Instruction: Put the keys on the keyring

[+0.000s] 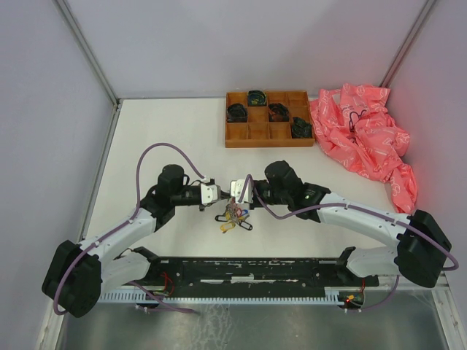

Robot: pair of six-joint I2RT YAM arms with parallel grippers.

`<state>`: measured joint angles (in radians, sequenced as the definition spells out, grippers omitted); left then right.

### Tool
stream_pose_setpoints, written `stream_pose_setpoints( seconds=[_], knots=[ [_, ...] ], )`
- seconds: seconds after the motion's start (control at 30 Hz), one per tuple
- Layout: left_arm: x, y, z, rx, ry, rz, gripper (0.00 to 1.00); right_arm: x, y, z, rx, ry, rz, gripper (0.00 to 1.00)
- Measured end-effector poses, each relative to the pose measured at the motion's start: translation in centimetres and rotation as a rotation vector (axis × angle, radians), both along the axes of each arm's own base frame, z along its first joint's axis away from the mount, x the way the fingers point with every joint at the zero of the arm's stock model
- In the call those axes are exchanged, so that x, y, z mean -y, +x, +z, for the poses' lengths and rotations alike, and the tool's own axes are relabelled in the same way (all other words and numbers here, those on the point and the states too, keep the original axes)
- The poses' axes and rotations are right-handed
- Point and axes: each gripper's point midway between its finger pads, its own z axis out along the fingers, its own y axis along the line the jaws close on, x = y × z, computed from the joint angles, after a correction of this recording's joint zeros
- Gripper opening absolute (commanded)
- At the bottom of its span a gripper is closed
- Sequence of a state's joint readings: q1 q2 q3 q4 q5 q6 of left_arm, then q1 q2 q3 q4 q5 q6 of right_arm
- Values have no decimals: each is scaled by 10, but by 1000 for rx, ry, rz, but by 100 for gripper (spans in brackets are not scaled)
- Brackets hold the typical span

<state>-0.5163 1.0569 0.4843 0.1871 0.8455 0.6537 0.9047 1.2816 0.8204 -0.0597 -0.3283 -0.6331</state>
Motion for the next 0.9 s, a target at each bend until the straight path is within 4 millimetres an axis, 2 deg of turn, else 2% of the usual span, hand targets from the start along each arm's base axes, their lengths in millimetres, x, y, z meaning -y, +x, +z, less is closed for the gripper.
stream_pose_setpoints(
  seconds=[0.8,0.9],
  knots=[
    [0,-3,0,-10,-4,-16,3,-8,-7,-2,-48,25,18,1],
    [0,-3,0,-9,-4,-15,3,-8,-7,-2,-47,25,18,7]
  ],
)
